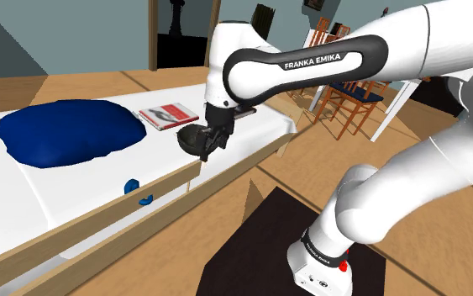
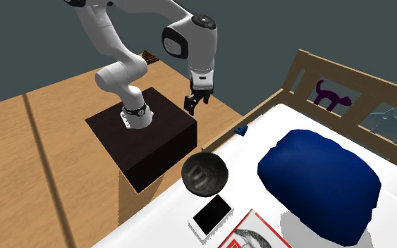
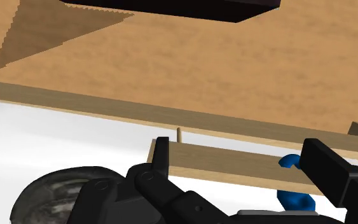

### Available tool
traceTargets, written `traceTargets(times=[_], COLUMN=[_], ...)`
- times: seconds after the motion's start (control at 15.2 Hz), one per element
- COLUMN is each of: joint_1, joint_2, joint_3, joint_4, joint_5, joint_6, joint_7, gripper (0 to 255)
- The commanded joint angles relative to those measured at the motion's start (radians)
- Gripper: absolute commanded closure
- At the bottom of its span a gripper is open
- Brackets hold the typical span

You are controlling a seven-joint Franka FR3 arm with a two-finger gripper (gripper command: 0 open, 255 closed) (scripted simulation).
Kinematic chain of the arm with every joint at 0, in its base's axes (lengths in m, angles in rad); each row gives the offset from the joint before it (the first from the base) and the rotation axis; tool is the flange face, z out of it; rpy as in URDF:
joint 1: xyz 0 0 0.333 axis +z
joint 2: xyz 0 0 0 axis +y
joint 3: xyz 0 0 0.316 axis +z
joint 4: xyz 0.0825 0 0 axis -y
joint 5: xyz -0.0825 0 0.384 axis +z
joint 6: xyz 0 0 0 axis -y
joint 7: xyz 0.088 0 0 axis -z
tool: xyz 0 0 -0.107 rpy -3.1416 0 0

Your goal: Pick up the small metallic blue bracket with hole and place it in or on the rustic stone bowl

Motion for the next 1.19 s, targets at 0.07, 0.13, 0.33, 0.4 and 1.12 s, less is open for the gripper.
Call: traceTargets(times=[0.07,0.13,0.33,0.4,1.12], joint_1=[0.011,0.015,0.027,0.031,0.113], joint_2=[0.117,0.153,0.262,0.299,0.679], joint_3=[0.037,0.048,0.078,0.087,0.125], joint_4=[0.058,0.074,0.131,0.152,0.419], joint_5=[-0.010,-0.017,-0.043,-0.054,-0.216], joint_6=[0.068,0.089,0.147,0.164,0.274], joint_7=[0.030,0.041,0.075,0.088,0.223], gripper=[0,0,0,0,0])
